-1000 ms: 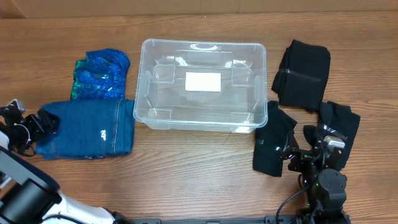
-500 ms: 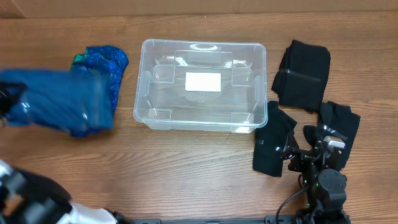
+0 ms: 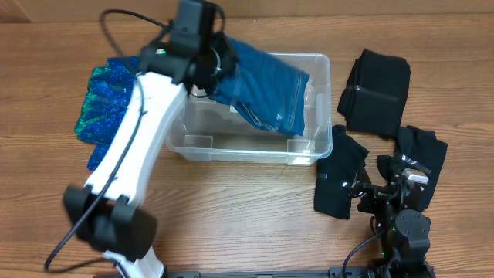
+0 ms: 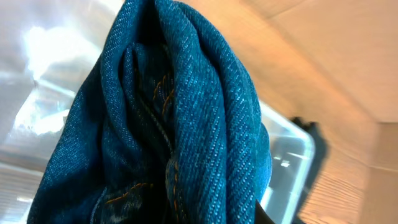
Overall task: Pack container
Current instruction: 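Carry the denim into the clear container and release it, then grasp the sparkly blue-green fabric with the left gripper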
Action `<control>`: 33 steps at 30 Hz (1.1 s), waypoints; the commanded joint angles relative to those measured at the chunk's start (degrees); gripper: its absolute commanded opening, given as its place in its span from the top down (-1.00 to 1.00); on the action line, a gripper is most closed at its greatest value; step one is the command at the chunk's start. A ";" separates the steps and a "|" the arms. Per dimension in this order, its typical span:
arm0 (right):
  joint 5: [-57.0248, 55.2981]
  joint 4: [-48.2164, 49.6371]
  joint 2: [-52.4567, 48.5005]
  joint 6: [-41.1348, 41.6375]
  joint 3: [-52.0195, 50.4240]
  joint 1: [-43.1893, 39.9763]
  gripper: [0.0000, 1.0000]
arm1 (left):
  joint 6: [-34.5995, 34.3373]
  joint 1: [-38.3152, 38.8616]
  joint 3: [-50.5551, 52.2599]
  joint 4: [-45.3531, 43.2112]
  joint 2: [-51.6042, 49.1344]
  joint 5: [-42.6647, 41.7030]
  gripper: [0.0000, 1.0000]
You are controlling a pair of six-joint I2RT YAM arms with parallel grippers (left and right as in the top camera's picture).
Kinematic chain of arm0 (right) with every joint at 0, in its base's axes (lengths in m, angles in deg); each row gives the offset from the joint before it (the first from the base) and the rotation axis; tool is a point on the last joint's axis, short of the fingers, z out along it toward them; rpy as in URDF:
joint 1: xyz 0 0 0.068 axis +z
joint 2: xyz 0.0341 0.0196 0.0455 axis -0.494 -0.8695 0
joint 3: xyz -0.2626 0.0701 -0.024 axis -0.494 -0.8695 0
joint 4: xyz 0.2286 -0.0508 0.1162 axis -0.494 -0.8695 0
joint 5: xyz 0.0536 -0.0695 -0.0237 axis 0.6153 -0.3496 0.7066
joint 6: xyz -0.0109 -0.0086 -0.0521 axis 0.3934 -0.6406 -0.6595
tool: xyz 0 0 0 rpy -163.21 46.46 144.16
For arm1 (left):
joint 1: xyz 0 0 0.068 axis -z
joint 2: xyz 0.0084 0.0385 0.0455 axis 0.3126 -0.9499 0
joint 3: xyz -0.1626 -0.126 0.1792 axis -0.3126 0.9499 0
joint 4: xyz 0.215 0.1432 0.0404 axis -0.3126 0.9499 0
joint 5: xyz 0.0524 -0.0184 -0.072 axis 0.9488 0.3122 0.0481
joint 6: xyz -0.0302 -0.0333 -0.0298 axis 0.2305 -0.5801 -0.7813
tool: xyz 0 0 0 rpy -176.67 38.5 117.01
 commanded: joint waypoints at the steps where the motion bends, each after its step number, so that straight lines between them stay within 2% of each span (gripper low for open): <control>1: -0.15 -0.07 0.37 0.26 -0.28 -0.15 -1.00 | -5.42 2.12 -1.81 0.37 -3.98 -0.20 0.92; 3: -0.15 -0.07 0.37 0.26 -0.28 -0.15 -1.00 | -5.07 2.62 -1.81 2.64 -6.29 1.36 0.92; 4: -0.15 -0.07 0.37 0.26 -0.28 -0.15 -1.00 | -2.54 2.49 -1.81 2.51 -6.67 1.36 0.72; 5: -0.15 -0.07 0.37 0.26 -0.28 -0.15 -1.00 | 0.63 1.90 -1.90 2.21 -6.51 1.33 0.08; 6: -0.15 -0.07 0.37 0.26 -0.28 -0.15 -1.00 | 5.49 0.66 -2.16 2.67 -5.84 1.07 -0.48; 8: -0.15 -0.07 0.37 0.26 -0.28 -0.15 -1.00 | 16.79 -4.55 -2.95 6.10 -3.04 1.60 -0.68; 9: -0.15 -0.07 0.37 0.26 -0.28 -0.15 -1.00 | 20.17 -7.17 -3.10 7.37 -1.77 1.66 -0.83; 10: -0.15 -0.07 0.37 0.26 -0.28 -0.15 -1.00 | 26.43 -13.77 -3.10 9.25 0.35 1.68 -0.93; 11: -0.15 -0.07 0.37 0.26 -0.28 -0.15 -1.00 | 29.59 -17.53 -3.10 9.77 0.79 1.77 -0.98; 16: -0.15 -0.07 0.37 0.26 -0.28 -0.15 -1.00 | 43.15 -40.00 -3.02 10.27 -4.59 0.90 -1.00; 19: -0.15 -0.07 0.37 0.26 -0.28 -0.15 -1.00 | 55.39 -47.43 -3.02 8.28 -12.39 -7.93 -1.00; 21: -0.15 -0.07 0.37 0.26 -0.28 -0.15 -1.00 | 60.81 -49.22 -3.02 6.49 -17.51 -14.69 -1.00; 23: -0.15 -0.07 0.37 0.26 -0.28 -0.15 -1.00 | 63.78 -49.37 -3.02 4.07 -21.09 -15.02 -0.98; 25: -0.15 -0.07 0.37 0.26 -0.28 -0.15 -1.00 | 68.39 -48.89 -3.02 0.33 -24.39 -20.94 -0.96; 28: -0.15 -0.07 0.37 0.26 -0.28 -0.15 -1.00 | 68.81 -47.17 -3.02 -2.58 -26.62 -22.25 -0.89; 33: -0.15 -0.07 0.37 0.26 -0.28 -0.15 -1.00 | 68.76 -44.94 -2.84 -1.27 -29.62 -20.87 -0.58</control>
